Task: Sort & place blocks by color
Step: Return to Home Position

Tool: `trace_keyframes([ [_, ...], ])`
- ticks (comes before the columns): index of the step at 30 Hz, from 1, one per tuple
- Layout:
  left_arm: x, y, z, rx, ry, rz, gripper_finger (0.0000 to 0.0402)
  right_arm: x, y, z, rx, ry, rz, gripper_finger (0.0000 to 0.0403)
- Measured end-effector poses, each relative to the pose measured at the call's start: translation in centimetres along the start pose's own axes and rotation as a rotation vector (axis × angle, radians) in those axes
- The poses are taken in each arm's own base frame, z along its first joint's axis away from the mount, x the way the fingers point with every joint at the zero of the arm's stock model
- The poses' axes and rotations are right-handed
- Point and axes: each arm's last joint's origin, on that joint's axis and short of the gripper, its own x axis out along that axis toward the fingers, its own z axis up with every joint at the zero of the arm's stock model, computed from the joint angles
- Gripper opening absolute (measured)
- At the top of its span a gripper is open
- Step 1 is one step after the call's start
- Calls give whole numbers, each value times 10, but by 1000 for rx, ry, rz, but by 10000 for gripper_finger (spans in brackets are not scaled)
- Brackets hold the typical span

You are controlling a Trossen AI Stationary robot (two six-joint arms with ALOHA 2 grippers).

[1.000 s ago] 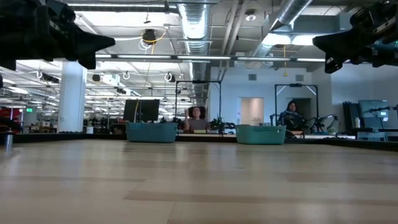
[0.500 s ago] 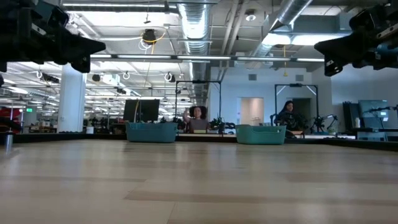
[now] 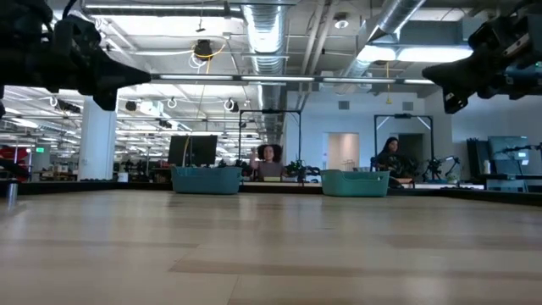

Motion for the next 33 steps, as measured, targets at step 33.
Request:
trace_keyframes([
  [33, 0, -5, 4, 62, -37, -108, 0, 1, 15, -2, -243, 3, 215, 24],
])
